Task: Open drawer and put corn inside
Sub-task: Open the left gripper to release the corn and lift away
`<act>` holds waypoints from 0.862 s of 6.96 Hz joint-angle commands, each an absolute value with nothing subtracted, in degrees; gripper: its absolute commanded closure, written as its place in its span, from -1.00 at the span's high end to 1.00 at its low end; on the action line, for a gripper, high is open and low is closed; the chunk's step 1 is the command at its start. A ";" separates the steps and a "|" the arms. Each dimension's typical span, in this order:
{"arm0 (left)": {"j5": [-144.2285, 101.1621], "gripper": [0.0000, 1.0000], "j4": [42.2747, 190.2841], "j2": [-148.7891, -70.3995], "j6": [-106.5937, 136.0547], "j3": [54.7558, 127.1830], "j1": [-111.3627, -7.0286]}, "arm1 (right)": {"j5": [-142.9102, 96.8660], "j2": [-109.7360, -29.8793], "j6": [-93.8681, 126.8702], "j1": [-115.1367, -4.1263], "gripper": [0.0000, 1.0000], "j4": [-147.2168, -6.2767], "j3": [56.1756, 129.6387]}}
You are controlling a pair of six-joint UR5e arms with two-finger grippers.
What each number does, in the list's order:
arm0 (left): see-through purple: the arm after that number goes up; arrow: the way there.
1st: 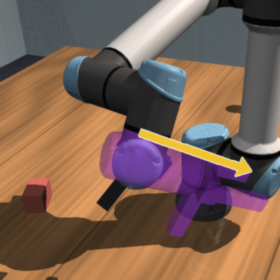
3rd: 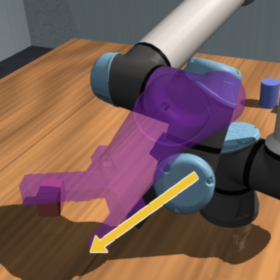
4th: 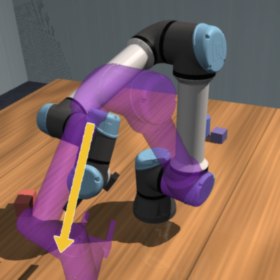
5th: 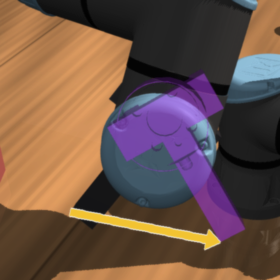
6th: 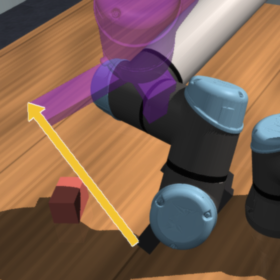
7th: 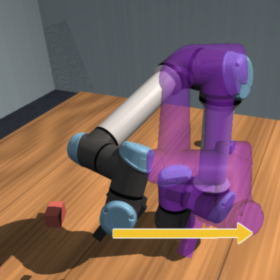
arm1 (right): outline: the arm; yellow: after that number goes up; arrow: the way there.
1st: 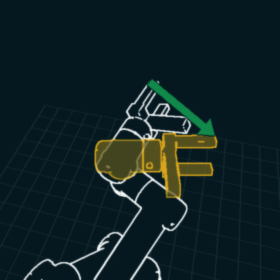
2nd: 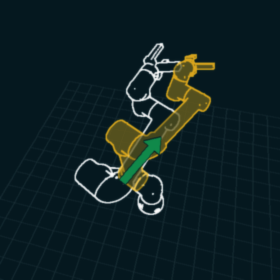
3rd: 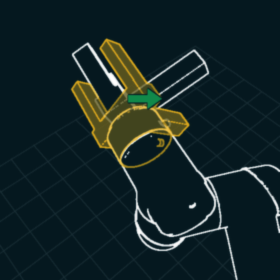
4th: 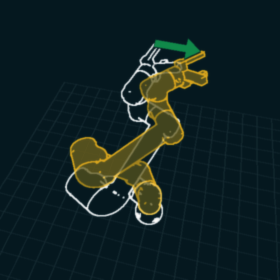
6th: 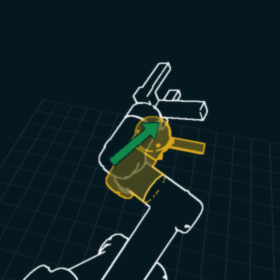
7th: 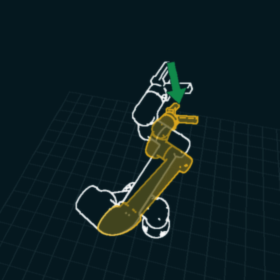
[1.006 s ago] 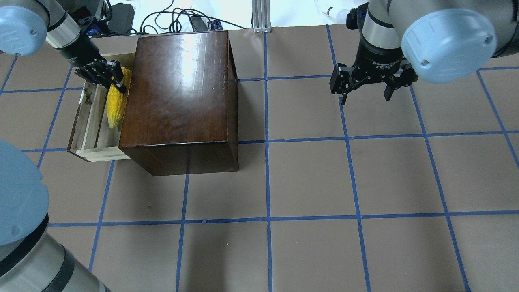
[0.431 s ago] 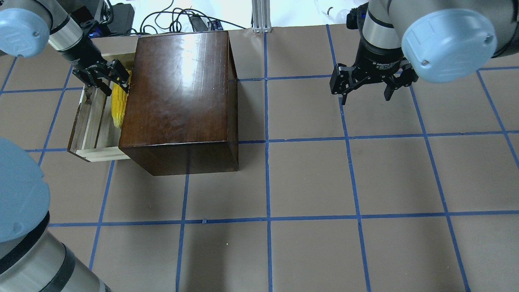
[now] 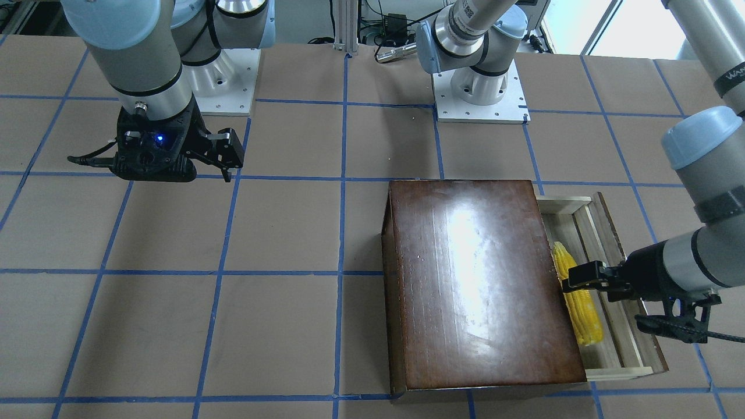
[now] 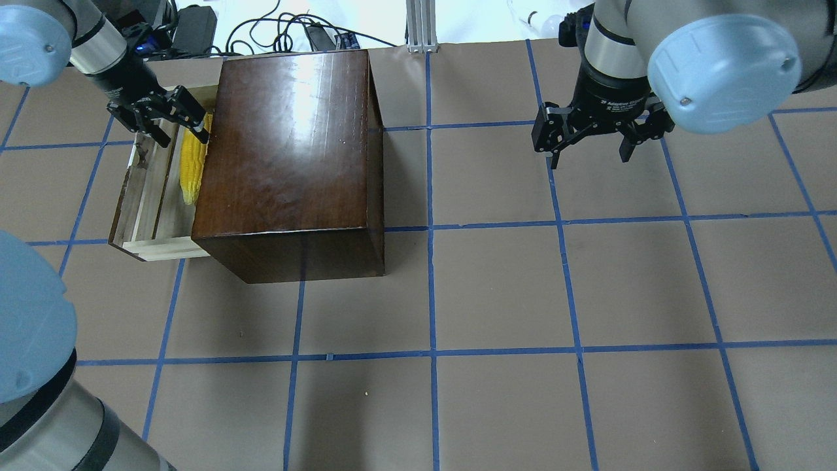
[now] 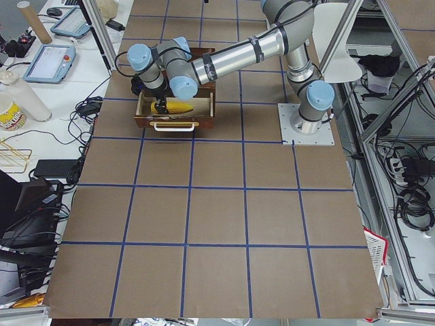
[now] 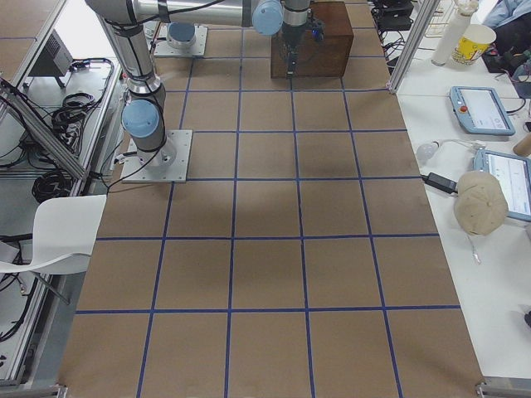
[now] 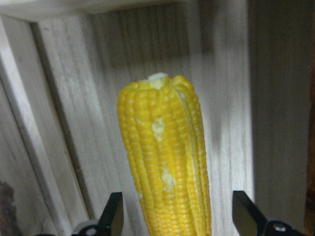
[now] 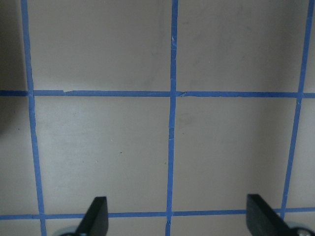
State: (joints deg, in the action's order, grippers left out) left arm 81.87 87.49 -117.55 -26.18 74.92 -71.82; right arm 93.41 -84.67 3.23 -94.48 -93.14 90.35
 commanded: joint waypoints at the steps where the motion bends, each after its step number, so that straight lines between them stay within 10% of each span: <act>1: 83.14 1.00 89.54 -115.24 -24.71 73.57 -72.16 | 93.43 -84.73 3.25 -94.48 1.00 -93.08 90.35; 6: 87.89 1.00 93.25 -108.12 -16.26 72.51 -79.18 | 93.34 -84.64 3.25 -94.48 1.00 -93.16 90.35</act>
State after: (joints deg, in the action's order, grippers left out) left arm 87.73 92.35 -109.76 -17.28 72.37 -78.03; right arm 93.35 -84.67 3.25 -94.48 -93.16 90.35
